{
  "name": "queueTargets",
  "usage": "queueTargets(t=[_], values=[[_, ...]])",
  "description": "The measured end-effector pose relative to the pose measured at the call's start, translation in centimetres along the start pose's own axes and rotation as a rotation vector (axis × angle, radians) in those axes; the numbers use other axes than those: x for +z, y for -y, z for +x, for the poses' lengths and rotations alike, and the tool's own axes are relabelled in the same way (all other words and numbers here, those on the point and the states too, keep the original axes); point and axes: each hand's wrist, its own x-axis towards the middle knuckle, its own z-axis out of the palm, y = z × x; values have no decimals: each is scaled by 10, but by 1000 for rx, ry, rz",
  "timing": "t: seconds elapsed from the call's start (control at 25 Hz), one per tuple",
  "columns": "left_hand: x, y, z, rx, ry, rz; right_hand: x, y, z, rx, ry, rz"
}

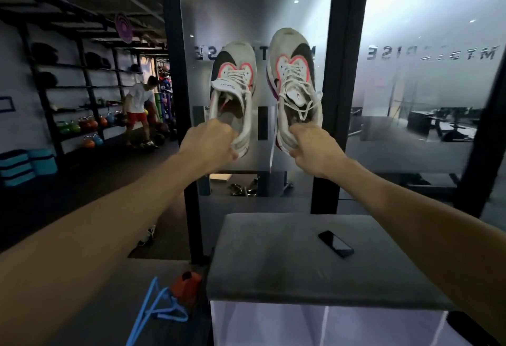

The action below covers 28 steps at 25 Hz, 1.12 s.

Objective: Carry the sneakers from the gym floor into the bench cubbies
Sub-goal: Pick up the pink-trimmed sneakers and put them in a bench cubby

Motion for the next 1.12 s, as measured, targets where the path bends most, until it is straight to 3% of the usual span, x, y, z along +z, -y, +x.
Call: queueTargets(t=[0.28,0.52,1.12], values=[[197,-13,-60,-24,-10,-74,195,-36,-69,-19,-45,51],[330,-20,-160,-6,92,-77,323,-31,-184,3,49,18],[497,-52,-410,15,401,-164,479,58,-452,116,432,133]])
